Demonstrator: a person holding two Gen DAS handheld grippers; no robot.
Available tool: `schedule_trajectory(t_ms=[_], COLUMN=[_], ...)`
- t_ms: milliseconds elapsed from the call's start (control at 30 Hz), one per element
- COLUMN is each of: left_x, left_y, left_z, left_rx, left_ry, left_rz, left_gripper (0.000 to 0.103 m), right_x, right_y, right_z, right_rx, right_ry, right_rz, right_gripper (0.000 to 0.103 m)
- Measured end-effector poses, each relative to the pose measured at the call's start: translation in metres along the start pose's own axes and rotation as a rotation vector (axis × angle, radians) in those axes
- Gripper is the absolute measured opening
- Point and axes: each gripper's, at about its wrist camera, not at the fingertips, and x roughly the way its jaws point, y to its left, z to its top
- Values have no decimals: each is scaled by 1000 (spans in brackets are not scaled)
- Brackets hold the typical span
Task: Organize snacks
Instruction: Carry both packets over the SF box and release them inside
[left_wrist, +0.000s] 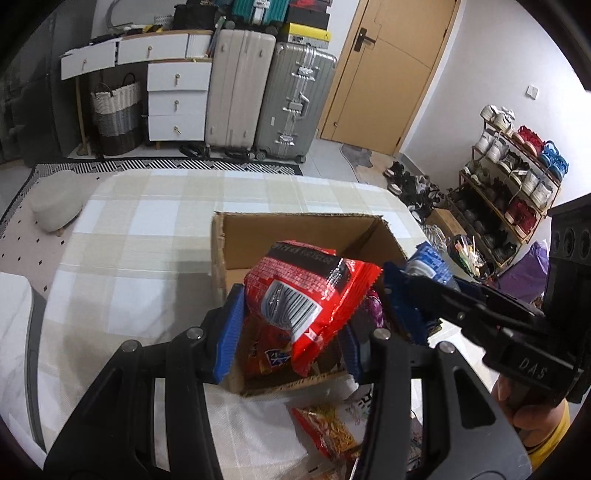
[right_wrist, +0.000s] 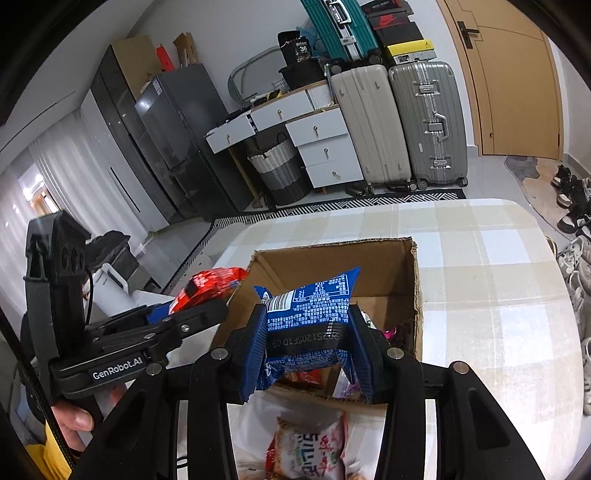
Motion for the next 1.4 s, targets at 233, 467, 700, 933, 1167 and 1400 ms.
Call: schedule_trajectory(t_ms=[233,467,700,933,1167,1400], left_x=[44,82,101,120,119,98], left_y=[-3,-8,-8,-18,-21,-26], left_z=[3,5,3,3,-1,-7], left_rx=[4,24,28,48,47,59], left_ry=[51,84,95,119,132,104], left_rz=[6,7,19,45,45,44], left_gripper=[44,44,44,44,46,56], right_x=[28,48,55,56,50,39], right_y=[-7,-13,-17,-14,-14,-11], right_z=[-4,-10,-14,-18,-21,-19], right_rx=[-18,-42,-37,-66,-58,-52], right_ry=[30,63,77,78,76,58], right_rz=[-10,-35,-36,-56,-70,-61], right_gripper=[43,43,43,43,48,48])
